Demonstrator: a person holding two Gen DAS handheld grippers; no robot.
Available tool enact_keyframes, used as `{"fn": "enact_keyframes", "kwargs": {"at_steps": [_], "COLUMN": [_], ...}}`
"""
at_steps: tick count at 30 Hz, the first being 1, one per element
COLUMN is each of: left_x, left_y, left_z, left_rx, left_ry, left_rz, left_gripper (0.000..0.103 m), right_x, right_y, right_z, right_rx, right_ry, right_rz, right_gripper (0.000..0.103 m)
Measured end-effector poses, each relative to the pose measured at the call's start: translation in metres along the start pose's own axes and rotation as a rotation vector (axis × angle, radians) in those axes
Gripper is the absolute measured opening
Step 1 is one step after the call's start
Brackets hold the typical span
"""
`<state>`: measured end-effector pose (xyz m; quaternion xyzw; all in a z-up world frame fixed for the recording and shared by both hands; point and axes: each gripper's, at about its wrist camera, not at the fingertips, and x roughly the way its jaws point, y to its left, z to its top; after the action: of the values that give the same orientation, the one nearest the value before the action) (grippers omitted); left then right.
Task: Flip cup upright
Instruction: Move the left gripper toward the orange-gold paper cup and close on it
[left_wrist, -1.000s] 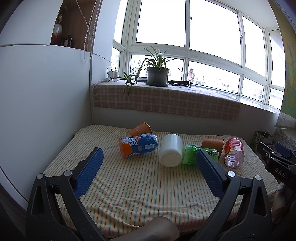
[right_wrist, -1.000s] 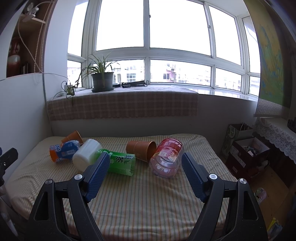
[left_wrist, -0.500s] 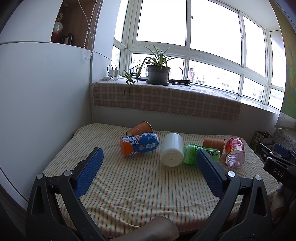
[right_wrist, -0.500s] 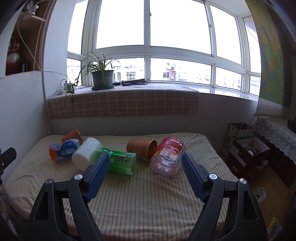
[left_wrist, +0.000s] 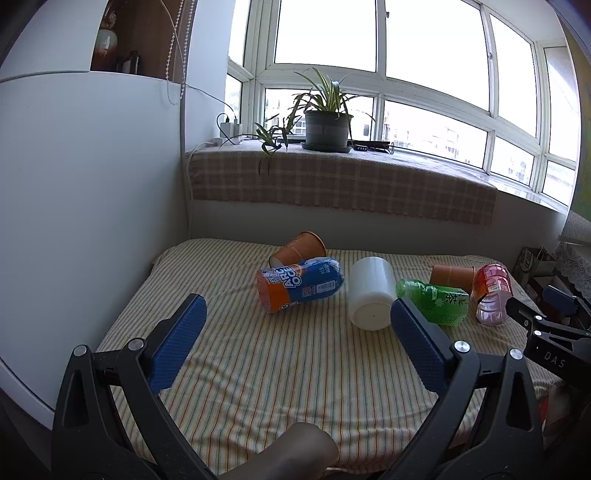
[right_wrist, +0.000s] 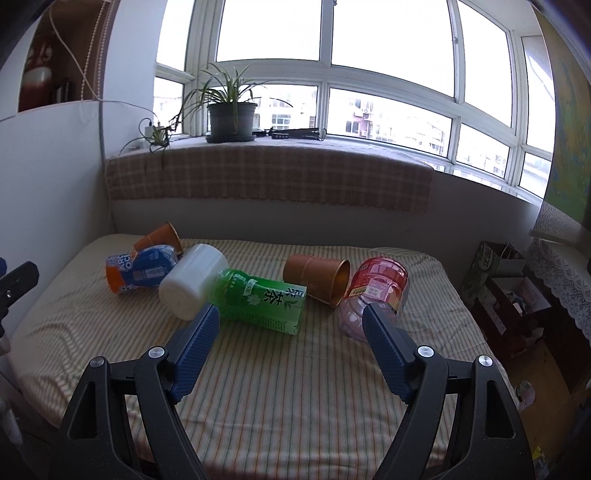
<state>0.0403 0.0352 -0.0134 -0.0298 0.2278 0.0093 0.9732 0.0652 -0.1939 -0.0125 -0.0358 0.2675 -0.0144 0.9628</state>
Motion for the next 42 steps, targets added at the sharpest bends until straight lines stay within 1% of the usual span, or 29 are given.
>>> {"fn": "enact_keyframes", "kwargs": {"at_steps": [5, 8, 13, 19, 22, 27, 31, 33, 35, 36, 37, 42], "left_x": [0.030, 0.048, 0.078, 0.121, 0.148, 0.204, 0.250, 0.272, 0.293, 0.302, 0.309, 0.333], "left_y": [0.017, 0.027, 0.037, 0.043, 0.045, 0.044, 0.038, 0.038, 0.038, 0.038, 0.038, 0.034], "left_z": [0.014, 0.023, 0.040, 0.063, 0.077, 0.093, 0.097, 0.097, 0.095, 0.094, 0.092, 0.080], "left_rx": [0.019, 0.026, 0.052, 0.073, 0.077, 0.062, 0.068, 0.046, 0.025, 0.016, 0.014, 0.031], "left_ry": [0.059, 0.091, 0.138, 0.229, 0.280, 0.407, 0.505, 0.550, 0.607, 0.628, 0.648, 0.726], "left_rz": [-0.027, -0.052, -0.065, -0.154, -0.181, -0.262, -0.305, -0.313, -0.353, -0.357, -0.358, -0.379], "left_gripper": [0.101, 0.101, 0.101, 0.101, 0.101, 0.098, 0.095, 0.093, 0.091, 0.087, 0.085, 0.085], "right_x": [0.015, 0.022, 0.034, 0.049, 0.056, 0.066, 0.073, 0.076, 0.079, 0.080, 0.081, 0.085], "right_y": [0.009, 0.012, 0.016, 0.015, 0.010, 0.001, -0.006, -0.010, -0.013, -0.014, -0.016, -0.018], "right_z": [0.002, 0.005, 0.010, 0.010, 0.010, 0.007, 0.003, 0.001, -0.002, -0.003, -0.003, -0.004], "right_rx": [-0.006, -0.002, -0.002, 0.005, 0.020, 0.033, 0.055, 0.061, 0.064, 0.068, 0.074, 0.084], "right_ry": [0.049, 0.058, 0.070, 0.103, 0.122, 0.161, 0.196, 0.207, 0.217, 0.222, 0.228, 0.243], "right_rz": [0.018, 0.024, 0.026, 0.033, 0.037, 0.036, 0.040, 0.029, 0.018, 0.014, 0.013, 0.016], "right_gripper": [0.079, 0.079, 0.079, 0.079, 0.079, 0.079, 0.079, 0.079, 0.079, 0.079, 0.079, 0.079]}}
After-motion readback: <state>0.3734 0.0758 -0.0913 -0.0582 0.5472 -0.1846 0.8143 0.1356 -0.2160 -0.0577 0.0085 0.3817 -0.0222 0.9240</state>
